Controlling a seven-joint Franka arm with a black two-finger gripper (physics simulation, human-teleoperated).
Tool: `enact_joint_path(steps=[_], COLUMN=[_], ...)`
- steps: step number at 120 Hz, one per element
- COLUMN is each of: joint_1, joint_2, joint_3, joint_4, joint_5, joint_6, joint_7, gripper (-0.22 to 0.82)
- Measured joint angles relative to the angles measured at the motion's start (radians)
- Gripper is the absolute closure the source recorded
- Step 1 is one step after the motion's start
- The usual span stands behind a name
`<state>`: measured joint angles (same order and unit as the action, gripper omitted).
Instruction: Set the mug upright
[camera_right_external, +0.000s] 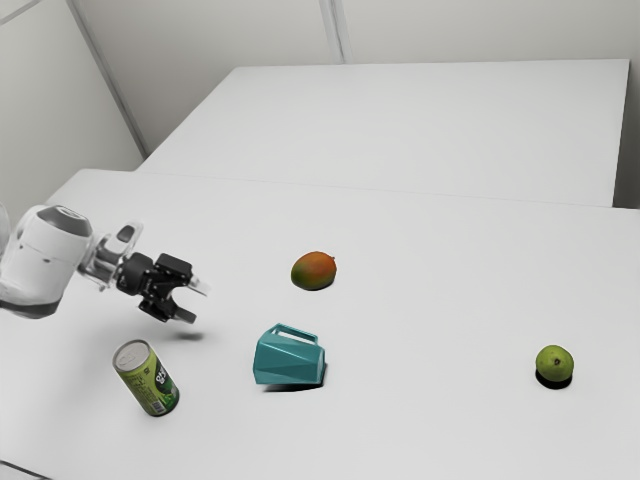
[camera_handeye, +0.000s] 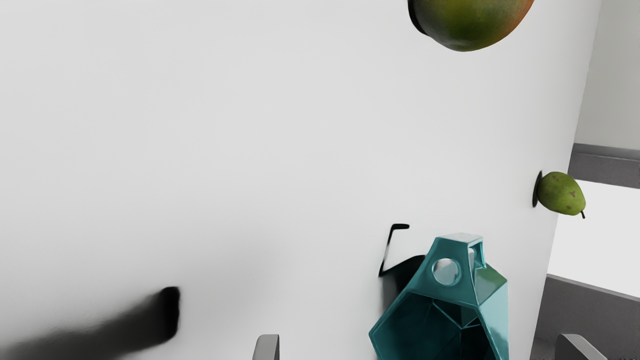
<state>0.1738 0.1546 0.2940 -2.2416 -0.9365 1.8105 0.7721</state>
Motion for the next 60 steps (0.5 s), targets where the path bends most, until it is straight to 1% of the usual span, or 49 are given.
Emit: enact_joint_path(steps=[31, 40, 48, 60], joint_1=[0.003, 0.003, 0.001, 0.000], joint_2=[0.037, 0.037, 0.025, -0.033], joint_3=[-0.006, -0.021, -0.032, -0.044], joint_4=[-0.003, -0.012, -0.028, -0.078], joint_5=[-0.019, -0.019, -0.017, -0.012], joint_6=[0.015, 0.013, 0.012, 0.014], joint_7=[0.030, 0.036, 0.040, 0.042], gripper=[0.00, 0.00, 0.00, 0.00])
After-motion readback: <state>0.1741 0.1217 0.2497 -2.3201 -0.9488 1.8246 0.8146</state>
